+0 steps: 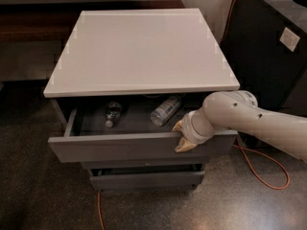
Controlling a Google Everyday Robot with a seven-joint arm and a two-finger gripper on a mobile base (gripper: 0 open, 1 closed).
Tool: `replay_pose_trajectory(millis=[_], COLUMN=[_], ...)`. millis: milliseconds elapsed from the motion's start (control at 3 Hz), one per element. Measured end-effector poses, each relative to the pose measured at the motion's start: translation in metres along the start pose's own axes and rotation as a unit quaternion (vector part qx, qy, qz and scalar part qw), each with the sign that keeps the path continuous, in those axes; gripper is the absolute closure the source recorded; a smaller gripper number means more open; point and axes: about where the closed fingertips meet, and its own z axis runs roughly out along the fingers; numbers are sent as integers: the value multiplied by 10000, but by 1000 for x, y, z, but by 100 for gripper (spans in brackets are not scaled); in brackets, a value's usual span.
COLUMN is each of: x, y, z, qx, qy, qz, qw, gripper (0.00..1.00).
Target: Pick water bottle from top drawer and place on counter
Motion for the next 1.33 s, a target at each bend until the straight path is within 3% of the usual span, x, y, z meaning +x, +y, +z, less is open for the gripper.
replay_pose_trajectory(millis=[667,1000,1333], x=[0,0,0], y=[0,0,0], z=[0,0,0], qx=[0,-1,-1], qy=[-1,-2,-2], qz=[0,-1,-1], qw=[10000,10000,10000], gripper=[57,26,3])
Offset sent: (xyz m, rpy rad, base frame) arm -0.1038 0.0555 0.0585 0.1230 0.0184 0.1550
